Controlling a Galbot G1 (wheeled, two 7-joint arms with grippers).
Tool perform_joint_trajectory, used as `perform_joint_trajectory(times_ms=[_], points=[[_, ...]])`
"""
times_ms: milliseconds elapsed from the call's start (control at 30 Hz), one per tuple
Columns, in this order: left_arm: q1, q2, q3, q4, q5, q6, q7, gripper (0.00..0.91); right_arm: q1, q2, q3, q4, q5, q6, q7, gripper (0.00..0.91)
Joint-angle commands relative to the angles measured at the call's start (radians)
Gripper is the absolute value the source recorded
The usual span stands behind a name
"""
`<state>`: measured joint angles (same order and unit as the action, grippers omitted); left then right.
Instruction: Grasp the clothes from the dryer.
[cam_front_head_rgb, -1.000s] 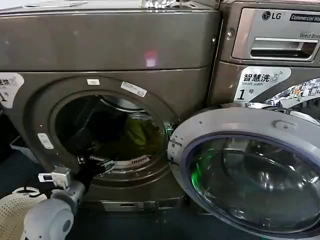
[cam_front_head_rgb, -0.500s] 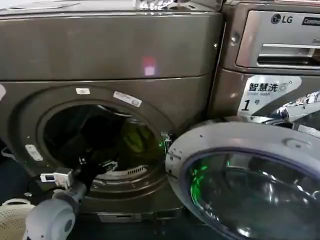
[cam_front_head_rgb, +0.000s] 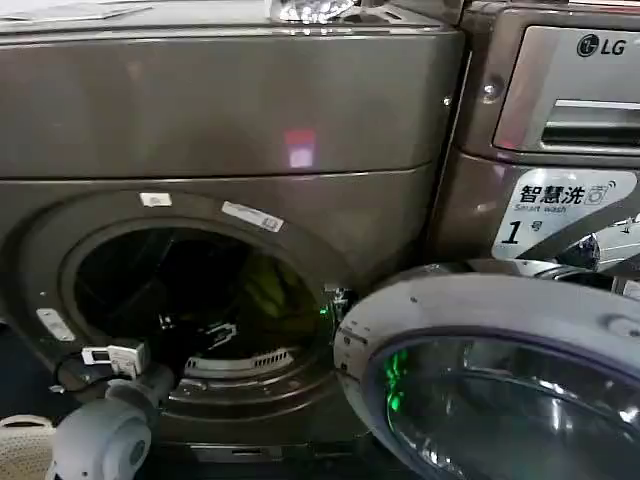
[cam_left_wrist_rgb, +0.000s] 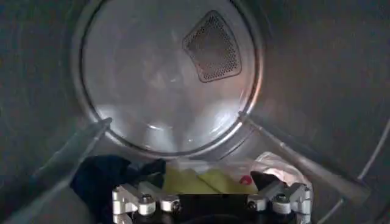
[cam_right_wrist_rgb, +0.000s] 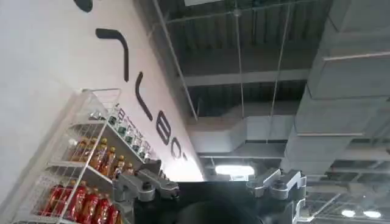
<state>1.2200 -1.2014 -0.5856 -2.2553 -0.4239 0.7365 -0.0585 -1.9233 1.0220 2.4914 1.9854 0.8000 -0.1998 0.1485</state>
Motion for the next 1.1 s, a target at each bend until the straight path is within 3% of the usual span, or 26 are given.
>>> perform_joint_trajectory(times_ms=[33,533,1100], points=[[0.002,-0.001,-0.001,-0.003,-0.001,0.004,0.000,0.907,0.001,0.001,0.000,0.002,0.000,0.004,-0.001,0.907],[-0.029,0.001,0.012,0.032,0.006,-0.006,0.001,0.907,0.002,0.002,-0.005,0.004,-0.002,0.009,-0.003,0.907],[-0.254,-0.035,0.142,0.275,0.036,-0.056,-0.002,0.907,-0.005,0.003,0.001,0.012,0.003,0.008,-0.011,0.907]])
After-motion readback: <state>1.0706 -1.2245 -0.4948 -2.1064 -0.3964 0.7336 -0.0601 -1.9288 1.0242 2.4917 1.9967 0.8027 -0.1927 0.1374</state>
